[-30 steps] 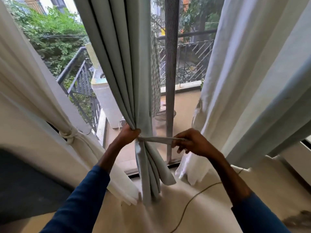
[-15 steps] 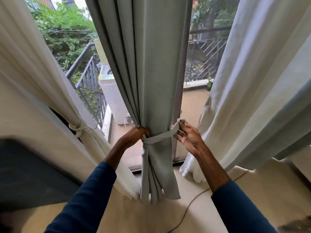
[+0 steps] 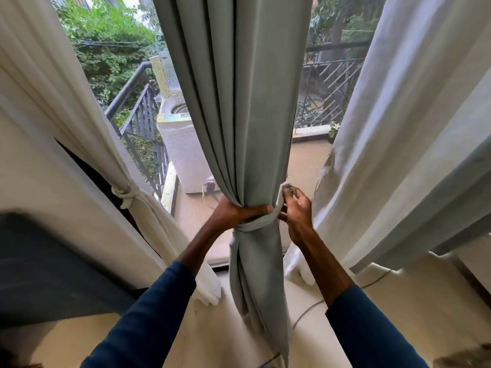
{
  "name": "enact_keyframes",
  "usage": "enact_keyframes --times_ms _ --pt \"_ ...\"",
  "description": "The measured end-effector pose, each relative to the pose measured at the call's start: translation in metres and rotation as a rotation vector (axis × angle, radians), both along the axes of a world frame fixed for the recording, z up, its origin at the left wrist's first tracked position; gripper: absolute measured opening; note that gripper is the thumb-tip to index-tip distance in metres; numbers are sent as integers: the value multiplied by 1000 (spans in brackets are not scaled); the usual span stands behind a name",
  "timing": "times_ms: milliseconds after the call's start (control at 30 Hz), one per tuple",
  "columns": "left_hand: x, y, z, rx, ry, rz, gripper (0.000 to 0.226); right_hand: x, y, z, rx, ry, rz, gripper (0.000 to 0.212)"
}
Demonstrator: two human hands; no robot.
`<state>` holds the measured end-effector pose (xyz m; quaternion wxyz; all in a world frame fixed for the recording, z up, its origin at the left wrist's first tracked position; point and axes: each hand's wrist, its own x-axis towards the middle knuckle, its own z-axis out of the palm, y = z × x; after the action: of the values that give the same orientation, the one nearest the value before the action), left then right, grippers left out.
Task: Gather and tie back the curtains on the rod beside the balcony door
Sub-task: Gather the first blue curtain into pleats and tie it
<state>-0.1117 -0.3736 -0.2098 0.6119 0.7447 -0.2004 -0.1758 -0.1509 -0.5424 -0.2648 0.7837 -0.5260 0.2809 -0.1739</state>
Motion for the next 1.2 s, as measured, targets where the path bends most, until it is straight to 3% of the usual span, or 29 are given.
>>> enact_keyframes --times_ms 167,300,467,600,700,767,800,900,967,1067,1133,1200 --pt "9 -7 -12 15 -45 188 49 -12 -40 8 98 -12 -177 20" --pt "13 -12 -18 11 -73 133 50 -20 -69 24 90 -78 -230 11" --pt "23 -12 -27 90 -79 58 60 -1 -83 33 41 -53 -300 23" --pt "16 -15 -26 170 -121 -61 63 35 -55 29 -112 110 -51 30" --pt "4 -17 -22 174 -388 -161 56 35 -31 42 -342 168 260 32" --pt "2 -19 -17 177 -575 -213 46 27 -21 40 -388 143 477 27" --pt "3 -21 -16 187 -632 -221 44 28 -15 42 -382 159 519 22" --pt "5 -17 -14 200 -654 -218 40 23 -15 46 -438 126 582 33" --pt "4 -11 -14 223 -686 -197 46 15 -21 41 -558 103 580 25" --pt "3 -8 -19 239 -735 -179 56 -2 -31 36 -294 -124 669 33" --pt "4 -12 -22 276 -761 -163 56 2 -33 40 -366 -31 607 30" --pt "7 -16 -22 375 -795 -98 56 15 -37 40 -296 39 655 29"
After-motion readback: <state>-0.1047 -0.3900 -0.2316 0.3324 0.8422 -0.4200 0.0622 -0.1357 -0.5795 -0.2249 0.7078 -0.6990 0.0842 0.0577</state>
